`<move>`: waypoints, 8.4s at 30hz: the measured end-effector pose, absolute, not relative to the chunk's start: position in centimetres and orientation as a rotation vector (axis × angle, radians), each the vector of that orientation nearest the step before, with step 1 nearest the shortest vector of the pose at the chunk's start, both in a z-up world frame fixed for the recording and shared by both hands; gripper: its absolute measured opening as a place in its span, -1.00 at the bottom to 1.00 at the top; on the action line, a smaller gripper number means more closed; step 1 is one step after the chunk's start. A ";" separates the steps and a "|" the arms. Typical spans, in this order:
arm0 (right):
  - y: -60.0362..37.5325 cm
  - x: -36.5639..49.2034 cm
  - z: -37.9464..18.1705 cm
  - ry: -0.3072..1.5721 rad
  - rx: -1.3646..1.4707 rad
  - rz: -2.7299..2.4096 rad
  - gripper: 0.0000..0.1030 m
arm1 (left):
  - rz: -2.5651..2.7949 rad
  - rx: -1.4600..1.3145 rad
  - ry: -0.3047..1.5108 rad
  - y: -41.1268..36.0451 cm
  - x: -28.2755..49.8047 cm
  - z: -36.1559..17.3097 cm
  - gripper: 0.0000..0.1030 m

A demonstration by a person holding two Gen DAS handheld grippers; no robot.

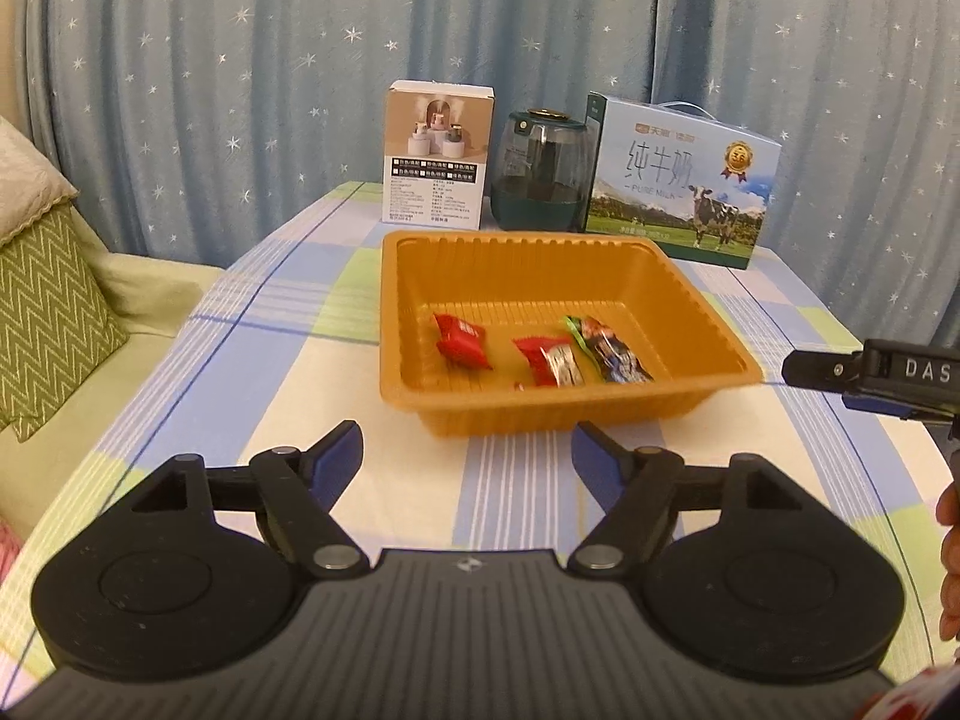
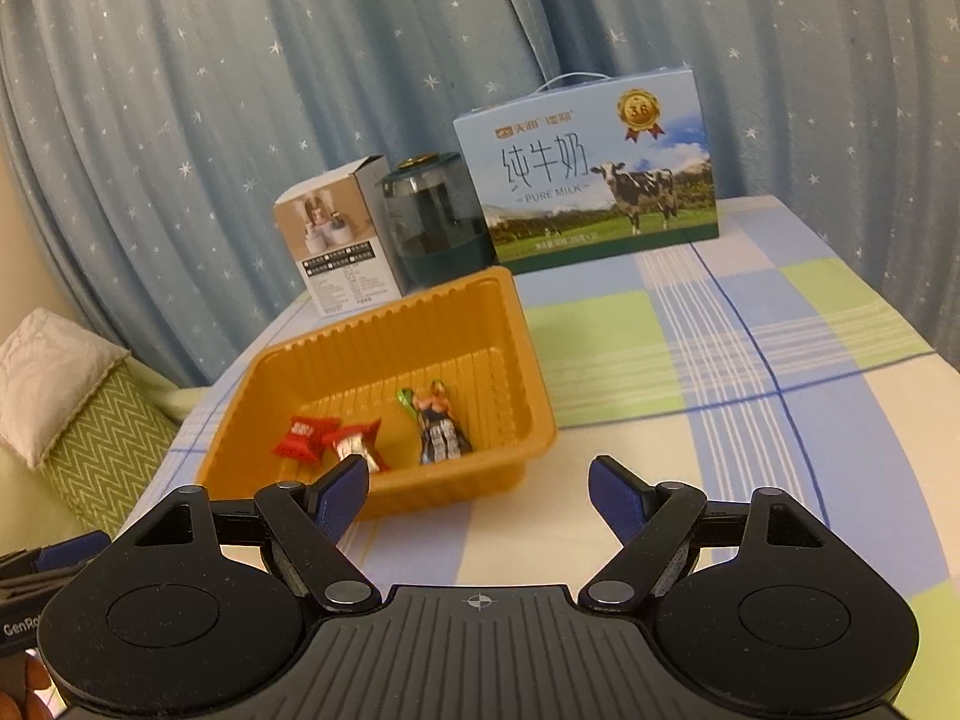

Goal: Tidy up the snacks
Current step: 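Move both open tools back toward the remaining snacks, then grasp the red-and-white wrapped candy with the left tool while the right tool grasps a clear-wrapped candy, then carry both candies over the orange tray and open both tools to drop them, then move both open tools back toward the remaining snacks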

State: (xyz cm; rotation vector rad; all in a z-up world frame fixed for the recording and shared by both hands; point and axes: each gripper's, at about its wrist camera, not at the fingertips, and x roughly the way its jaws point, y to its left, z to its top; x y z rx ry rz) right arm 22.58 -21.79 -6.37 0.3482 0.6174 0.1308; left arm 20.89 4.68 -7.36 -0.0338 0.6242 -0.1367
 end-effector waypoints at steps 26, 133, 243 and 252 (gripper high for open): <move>-23.3 19.9 -10.5 0.831 0.048 0.320 0.24 | -0.264 0.044 0.780 3.0 15.5 -13.2 0.10; -16.9 23.2 -6.4 0.675 0.126 0.358 -0.59 | -0.229 -0.009 0.612 0.5 22.8 -5.3 -0.60; -22.2 26.2 -7.2 0.623 0.406 0.132 -0.03 | -0.207 0.009 0.664 1.3 27.5 -7.8 0.00; -22.8 22.3 -6.9 0.678 0.407 0.136 -0.03 | -0.210 -0.012 0.693 1.7 22.6 -8.5 0.04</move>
